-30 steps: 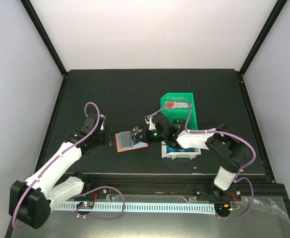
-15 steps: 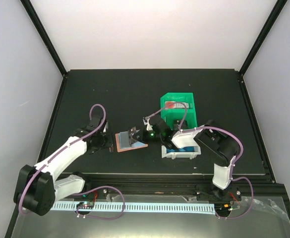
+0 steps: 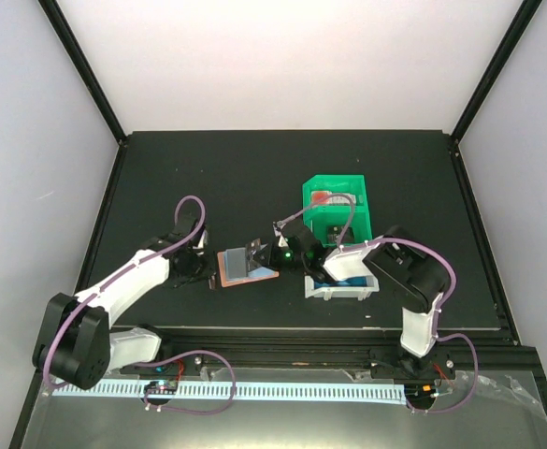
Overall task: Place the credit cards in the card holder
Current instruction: Insert the credit card into the card holder.
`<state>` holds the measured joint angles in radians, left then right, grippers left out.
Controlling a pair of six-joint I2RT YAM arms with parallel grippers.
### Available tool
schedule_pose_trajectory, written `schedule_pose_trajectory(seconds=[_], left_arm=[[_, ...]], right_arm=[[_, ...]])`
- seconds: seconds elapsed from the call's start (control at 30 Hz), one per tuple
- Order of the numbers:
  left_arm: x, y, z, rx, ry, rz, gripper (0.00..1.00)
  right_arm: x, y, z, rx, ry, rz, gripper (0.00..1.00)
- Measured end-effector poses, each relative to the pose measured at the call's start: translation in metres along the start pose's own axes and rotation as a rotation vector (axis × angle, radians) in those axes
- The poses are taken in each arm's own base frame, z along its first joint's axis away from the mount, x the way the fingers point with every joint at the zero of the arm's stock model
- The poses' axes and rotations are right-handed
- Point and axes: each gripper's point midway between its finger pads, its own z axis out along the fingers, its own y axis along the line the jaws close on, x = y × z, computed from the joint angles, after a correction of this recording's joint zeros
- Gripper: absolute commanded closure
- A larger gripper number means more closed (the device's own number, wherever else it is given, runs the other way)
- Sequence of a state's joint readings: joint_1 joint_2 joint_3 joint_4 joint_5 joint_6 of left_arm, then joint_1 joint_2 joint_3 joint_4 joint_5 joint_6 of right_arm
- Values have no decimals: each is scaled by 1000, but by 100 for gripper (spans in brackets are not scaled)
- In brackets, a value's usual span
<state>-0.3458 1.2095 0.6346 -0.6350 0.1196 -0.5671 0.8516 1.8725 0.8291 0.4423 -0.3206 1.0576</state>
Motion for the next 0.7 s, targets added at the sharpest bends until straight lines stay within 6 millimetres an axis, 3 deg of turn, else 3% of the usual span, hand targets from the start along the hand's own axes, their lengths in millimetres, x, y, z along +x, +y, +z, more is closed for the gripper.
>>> schedule_pose_trajectory(seconds=[0.23,0.7], left_arm=[[-1,-1,1,5,8,1,98],[-1,-5,2,22,18,5,98]], right_arm=[[6,-14,8,28,19,16,99],[8,-5,11,-49,28,47,99]])
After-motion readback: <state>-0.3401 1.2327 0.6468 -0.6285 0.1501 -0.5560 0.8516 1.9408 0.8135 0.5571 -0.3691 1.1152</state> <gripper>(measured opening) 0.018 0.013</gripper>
